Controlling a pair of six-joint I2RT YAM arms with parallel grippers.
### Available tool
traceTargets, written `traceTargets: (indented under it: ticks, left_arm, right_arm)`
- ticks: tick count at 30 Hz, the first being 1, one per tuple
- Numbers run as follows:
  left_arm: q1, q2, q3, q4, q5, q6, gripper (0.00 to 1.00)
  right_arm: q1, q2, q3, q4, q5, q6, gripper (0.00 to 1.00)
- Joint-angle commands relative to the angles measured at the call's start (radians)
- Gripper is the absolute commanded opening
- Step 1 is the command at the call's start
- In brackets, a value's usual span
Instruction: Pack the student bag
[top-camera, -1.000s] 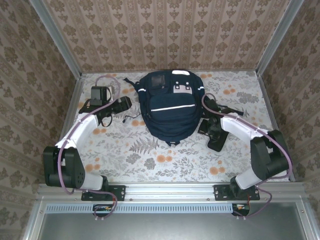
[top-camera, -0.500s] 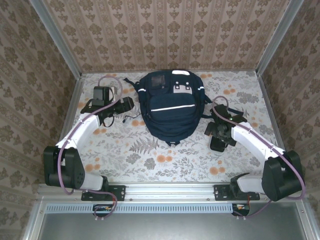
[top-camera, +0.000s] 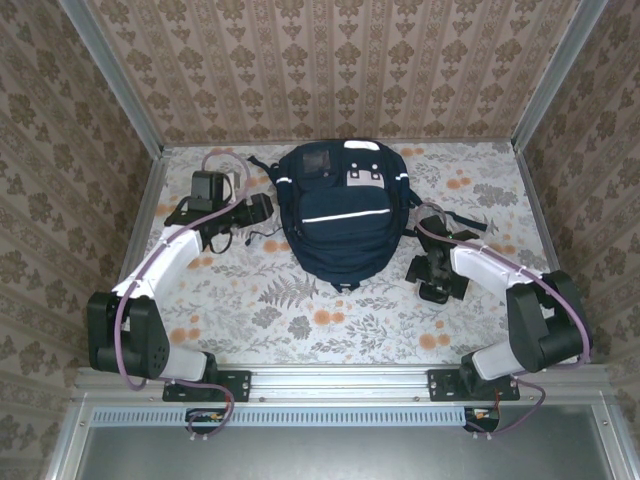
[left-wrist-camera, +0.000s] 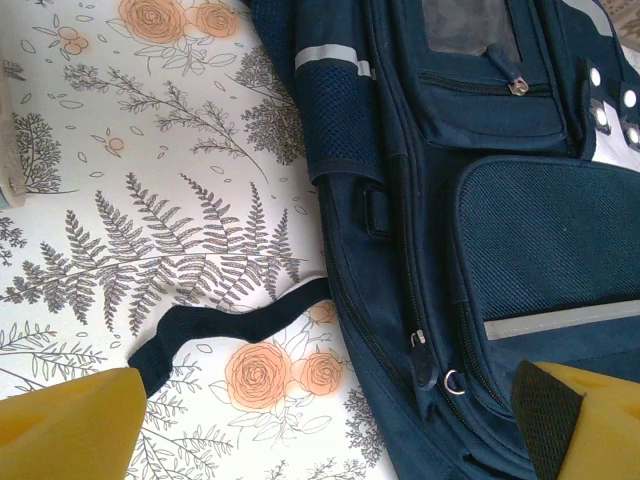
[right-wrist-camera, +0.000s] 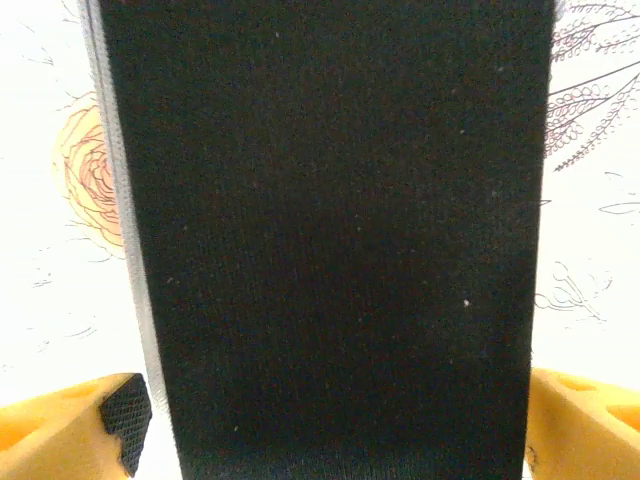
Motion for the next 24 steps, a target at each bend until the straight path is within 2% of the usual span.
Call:
traceTargets:
  ticks: [1, 6, 10, 14, 20, 24]
  left_arm:
    - [-0.013, -0.017, 0.040, -0.028, 0.011, 0.028, 0.97]
    - [-0.035, -0.017, 0.050, -0.032, 0.013, 0.049, 1.00]
    - [-0.085, -0.003, 0.079, -0.045, 0.031, 0.119, 1.00]
    - [-0.203, 0.038, 0.144, -0.086, 0.034, 0.257, 1.00]
    - [-0.391, 0.153, 0.257, -0.134, 0.014, 0.486, 0.97]
    - [-0.468, 0.268, 0.354, -0.190, 0.005, 0.648, 0.95]
  right_arm:
    - [-0.003, 0.029, -0.009, 0.010, -0.013, -0.016, 0.91]
    - [-0.003, 0.009, 0.000, 0.007, 0.001, -0.016, 0.78]
    - [-0.005, -0.063, 0.007, 0.003, 0.029, -0.019, 0.75]
    - [-0.013, -0.162, 0.023, 0.014, 0.020, -0.038, 0.75]
    - [-0.033, -0.222, 0.049, 0.017, -0.036, -0.055, 0.75]
    - [-0.044, -0.240, 0.045, 0.028, -0.060, -0.054, 0.75]
